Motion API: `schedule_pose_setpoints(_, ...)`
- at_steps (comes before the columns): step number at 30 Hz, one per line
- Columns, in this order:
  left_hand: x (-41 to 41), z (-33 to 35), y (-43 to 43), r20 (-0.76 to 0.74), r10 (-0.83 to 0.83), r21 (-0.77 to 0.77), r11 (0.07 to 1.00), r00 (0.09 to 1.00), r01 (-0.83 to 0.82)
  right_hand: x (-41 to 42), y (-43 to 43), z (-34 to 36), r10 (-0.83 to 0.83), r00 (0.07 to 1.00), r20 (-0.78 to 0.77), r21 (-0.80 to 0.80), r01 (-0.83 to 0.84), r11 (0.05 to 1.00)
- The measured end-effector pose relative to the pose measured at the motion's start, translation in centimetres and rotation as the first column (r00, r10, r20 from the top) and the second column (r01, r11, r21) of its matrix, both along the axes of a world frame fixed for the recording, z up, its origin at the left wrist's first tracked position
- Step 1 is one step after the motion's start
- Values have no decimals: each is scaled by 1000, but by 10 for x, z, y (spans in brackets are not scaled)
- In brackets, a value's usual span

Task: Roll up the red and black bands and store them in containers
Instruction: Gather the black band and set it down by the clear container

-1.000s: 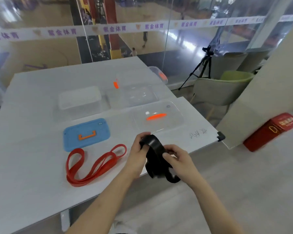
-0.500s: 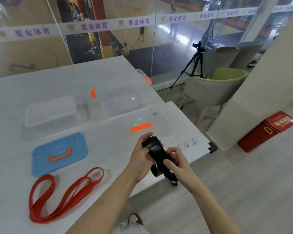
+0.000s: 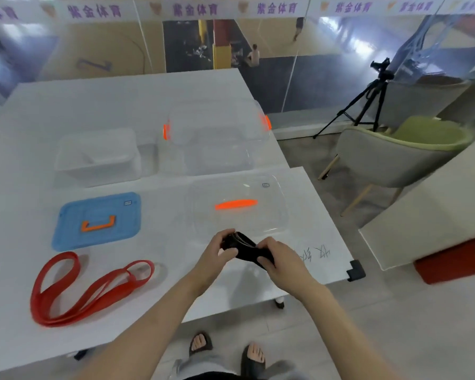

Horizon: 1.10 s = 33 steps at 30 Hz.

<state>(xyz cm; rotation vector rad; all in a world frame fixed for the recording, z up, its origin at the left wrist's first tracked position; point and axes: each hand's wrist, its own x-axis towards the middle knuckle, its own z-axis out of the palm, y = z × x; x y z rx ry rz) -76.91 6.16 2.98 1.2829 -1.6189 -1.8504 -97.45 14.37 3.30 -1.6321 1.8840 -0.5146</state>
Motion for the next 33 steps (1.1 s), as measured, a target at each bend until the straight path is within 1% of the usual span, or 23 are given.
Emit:
schedule_pose_setpoints(2,-3,-15,1,111,-18,-100,995,994,29,-9,-12,-15,110,975,-192,-66,-125,990)
schedule_pose_setpoints(4,-6,-29,1,220,-34,-192,978,975,77,-15,-20,-33,177,938,-298,-96,-214,972)
schedule_pose_setpoints(6,-8,-48,-1,345,-45,-261,955,937,142,-17,-24,-58,218,914,-341,-83,-261,962)
schedule_pose_setpoints(8,-9,-73,0,448,-54,-280,940,892,197,-18,-24,-89,238,899,-367,-65,-280,958)
schedule_pose_setpoints(9,-10,-86,0,493,-64,-278,933,868,227,-18,-23,-104,254,891,-376,-41,-290,956)
schedule_pose_setpoints(11,-14,-111,5,579,-119,-254,914,807,317,-18,-19,-130,303,874,-381,55,-305,951)
schedule_pose_setpoints(12,-15,-120,8,614,-146,-232,906,776,354,-18,-16,-140,339,860,-383,112,-320,941)
schedule_pose_setpoints(14,-17,-133,15,667,-172,-200,896,725,397,-17,-12,-151,390,833,-393,168,-352,921)
schedule_pose_setpoints(20,-16,-149,28,725,-155,-180,898,671,402,-19,-16,-157,417,812,-408,165,-383,909)
schedule_pose_setpoints(24,-17,-142,32,714,-153,-183,901,683,393,-18,-14,-158,454,786,-419,212,-402,891)
schedule_pose_setpoints(29,-17,-132,36,705,-127,-197,911,698,363,-16,-5,-162,424,781,-458,175,-389,905)
schedule_pose_setpoints(33,-15,-124,38,704,-126,-198,910,699,363,-13,-7,-154,425,795,-432,190,-381,905)
